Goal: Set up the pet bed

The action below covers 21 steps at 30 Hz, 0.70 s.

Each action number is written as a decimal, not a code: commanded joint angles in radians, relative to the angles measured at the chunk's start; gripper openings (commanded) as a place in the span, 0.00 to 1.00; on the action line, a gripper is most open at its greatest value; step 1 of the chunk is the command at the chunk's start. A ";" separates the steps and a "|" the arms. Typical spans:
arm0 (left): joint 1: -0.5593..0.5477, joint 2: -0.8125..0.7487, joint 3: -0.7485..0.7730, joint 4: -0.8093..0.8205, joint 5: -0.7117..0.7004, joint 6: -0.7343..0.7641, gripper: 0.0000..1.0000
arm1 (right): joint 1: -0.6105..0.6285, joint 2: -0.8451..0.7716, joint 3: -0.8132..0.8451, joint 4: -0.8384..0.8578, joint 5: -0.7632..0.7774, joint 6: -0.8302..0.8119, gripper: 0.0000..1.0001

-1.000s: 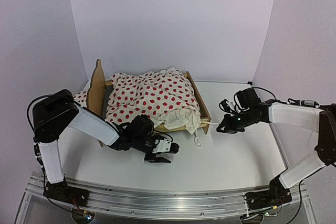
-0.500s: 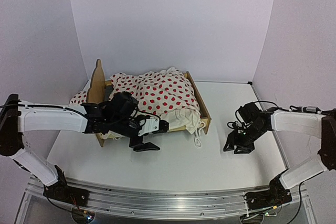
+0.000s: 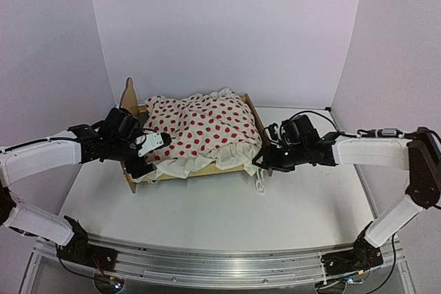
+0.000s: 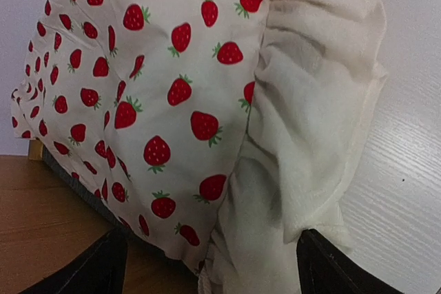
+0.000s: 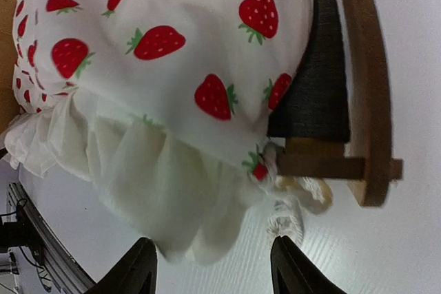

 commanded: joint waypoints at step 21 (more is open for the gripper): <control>0.045 -0.081 0.026 -0.017 -0.080 0.094 0.00 | -0.070 0.047 0.289 -0.267 0.218 -0.070 0.00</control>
